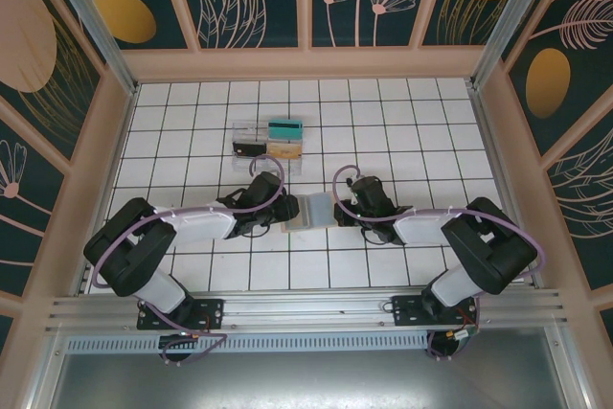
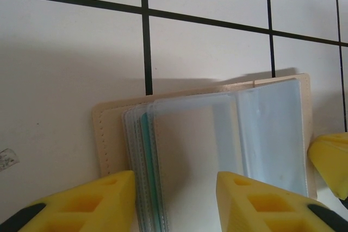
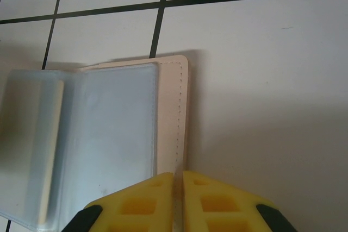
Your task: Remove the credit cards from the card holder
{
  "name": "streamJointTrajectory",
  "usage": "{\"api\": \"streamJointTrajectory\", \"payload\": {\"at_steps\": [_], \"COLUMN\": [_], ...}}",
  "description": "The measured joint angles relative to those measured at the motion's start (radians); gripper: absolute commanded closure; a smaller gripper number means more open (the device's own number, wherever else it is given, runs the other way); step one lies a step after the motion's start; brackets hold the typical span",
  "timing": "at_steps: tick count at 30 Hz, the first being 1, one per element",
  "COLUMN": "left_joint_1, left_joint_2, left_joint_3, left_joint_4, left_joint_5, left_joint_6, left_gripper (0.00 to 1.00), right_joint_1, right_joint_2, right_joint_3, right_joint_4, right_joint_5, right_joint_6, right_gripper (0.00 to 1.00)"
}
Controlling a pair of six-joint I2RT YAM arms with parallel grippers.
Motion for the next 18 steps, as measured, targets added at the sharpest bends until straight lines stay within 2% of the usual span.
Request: {"api": "streamJointTrajectory", "payload": {"at_steps": [10, 18], "left_joint_1": [-0.024, -0.034], "left_joint_2": [-0.035, -0.060], "left_joint_3": [0.002, 0.007], "left_joint_4": [-0.027, -0.093], "left_joint_5": [-0.005, -0.058], "left_joint_6": [0.000, -0.011], "left_gripper": [0.57, 0.56], "right_joint_1": [0.000, 0.000], "right_joint_2": [0.000, 0.004], "right_joint_3": [0.002, 0.006], "right_joint_4": [0.000, 0.000], "right_joint_5": [0.000, 0.000], "right_joint_6": [0.000, 0.000], "right_gripper": [0.88, 0.88]}}
